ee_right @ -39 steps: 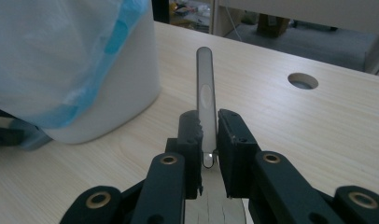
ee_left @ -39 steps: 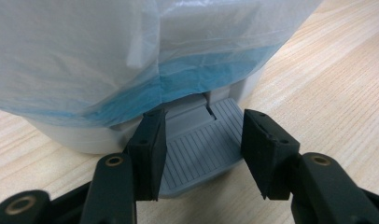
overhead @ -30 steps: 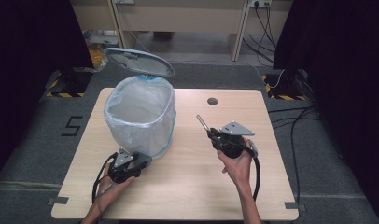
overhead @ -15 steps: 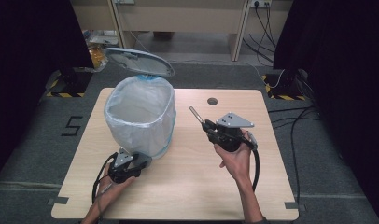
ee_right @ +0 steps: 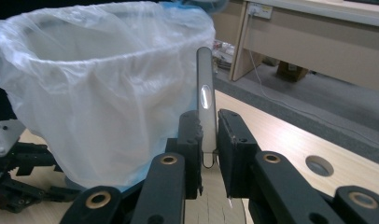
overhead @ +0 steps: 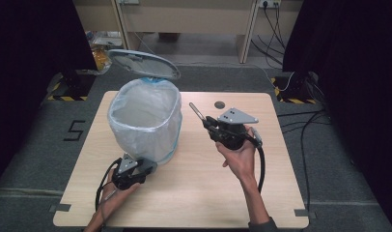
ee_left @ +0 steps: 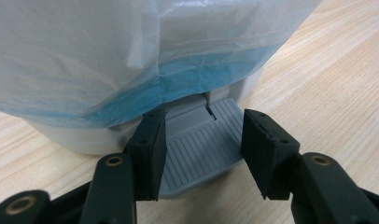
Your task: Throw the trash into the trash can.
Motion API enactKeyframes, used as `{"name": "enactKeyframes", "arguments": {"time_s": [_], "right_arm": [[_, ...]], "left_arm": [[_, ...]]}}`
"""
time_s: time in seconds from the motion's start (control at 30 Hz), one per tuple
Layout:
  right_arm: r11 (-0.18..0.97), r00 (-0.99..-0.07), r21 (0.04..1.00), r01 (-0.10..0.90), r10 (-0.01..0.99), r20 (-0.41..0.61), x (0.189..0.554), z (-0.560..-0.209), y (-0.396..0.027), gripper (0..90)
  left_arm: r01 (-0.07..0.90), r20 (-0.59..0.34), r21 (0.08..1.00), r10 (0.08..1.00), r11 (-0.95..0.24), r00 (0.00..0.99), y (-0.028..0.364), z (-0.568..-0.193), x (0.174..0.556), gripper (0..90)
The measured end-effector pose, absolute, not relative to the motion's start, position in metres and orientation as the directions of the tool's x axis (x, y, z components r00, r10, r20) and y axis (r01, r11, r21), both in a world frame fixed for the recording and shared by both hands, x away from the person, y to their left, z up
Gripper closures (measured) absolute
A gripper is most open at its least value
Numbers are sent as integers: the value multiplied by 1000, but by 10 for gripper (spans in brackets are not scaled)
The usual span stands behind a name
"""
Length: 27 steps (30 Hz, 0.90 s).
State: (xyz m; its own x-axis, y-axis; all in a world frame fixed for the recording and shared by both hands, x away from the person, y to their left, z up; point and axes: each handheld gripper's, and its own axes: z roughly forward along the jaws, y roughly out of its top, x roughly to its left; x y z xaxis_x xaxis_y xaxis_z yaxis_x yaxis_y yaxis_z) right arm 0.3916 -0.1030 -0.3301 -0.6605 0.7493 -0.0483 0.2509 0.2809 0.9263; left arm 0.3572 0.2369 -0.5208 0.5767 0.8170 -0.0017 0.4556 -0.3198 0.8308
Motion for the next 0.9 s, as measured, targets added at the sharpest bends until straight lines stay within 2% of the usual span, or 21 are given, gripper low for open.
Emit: {"name": "enactKeyframes", "arguments": {"time_s": [0.9], "right_arm": [[317, -715, 931, 181, 693, -96, 411, -293, -51, 796]], "left_arm": [[453, 3, 831, 817, -323, 576, 237, -521, 357, 500]]}}
